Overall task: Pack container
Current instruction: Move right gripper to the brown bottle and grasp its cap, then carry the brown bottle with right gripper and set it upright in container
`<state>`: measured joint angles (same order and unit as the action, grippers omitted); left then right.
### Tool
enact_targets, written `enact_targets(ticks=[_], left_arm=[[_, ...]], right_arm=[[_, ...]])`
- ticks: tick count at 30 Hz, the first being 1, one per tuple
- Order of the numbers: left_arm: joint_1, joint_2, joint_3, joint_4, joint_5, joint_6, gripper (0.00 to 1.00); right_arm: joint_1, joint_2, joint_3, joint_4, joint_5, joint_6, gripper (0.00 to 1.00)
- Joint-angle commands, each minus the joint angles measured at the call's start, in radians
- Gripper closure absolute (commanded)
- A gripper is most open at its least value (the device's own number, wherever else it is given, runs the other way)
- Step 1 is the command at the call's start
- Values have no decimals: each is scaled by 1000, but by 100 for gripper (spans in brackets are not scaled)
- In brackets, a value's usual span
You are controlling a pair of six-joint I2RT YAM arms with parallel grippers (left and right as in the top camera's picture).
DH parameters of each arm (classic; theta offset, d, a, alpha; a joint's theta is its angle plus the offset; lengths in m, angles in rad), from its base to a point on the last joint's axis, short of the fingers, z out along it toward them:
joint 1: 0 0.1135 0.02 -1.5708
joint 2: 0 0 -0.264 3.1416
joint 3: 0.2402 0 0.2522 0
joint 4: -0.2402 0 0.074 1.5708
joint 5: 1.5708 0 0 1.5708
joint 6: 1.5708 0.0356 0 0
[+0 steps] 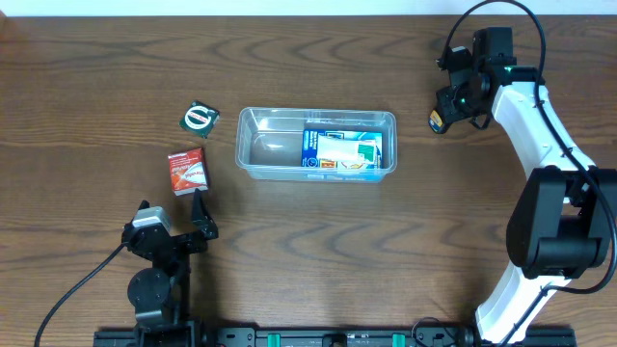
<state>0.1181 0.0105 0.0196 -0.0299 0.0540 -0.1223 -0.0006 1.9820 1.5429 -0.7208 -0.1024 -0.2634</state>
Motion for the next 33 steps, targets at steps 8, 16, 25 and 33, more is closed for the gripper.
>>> enact_targets(ticks=[8, 16, 25, 33], left_arm=[[5, -5, -16, -37, 6, 17, 2], [5, -5, -16, -37, 6, 17, 2], [5, -5, -16, -37, 6, 17, 2], [5, -5, -16, -37, 6, 17, 2]], right_arm=[[79, -153, 65, 7, -2, -9, 77], [213, -245, 67, 88, 11, -38, 78], [388, -254, 67, 116, 24, -8, 77], [518, -254, 67, 176, 25, 194, 78]])
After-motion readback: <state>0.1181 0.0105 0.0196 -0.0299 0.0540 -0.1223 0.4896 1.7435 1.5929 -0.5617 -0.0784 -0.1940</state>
